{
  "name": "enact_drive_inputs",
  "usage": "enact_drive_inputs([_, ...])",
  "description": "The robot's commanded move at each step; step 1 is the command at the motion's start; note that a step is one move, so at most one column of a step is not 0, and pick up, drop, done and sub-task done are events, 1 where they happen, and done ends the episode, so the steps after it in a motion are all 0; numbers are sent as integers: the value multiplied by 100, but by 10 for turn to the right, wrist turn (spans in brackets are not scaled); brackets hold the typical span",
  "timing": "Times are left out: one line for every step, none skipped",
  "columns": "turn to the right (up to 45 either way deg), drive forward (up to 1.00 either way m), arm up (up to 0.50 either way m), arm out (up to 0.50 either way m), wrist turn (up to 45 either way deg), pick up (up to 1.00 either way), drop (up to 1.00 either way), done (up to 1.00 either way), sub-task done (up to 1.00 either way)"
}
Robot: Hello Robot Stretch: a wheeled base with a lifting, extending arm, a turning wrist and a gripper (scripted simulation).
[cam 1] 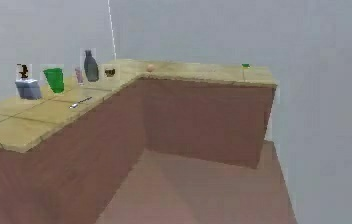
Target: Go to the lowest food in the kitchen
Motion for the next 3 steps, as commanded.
enact_drive_inputs([0, 100, 0, 0, 0, 0, 0, 0, 0])
enact_drive_inputs([0, 20, 0, 0, 0, 0, 0, 0, 0])
enact_drive_inputs([-450, 0, 0, 0, 0, 0, 0, 0, 0])
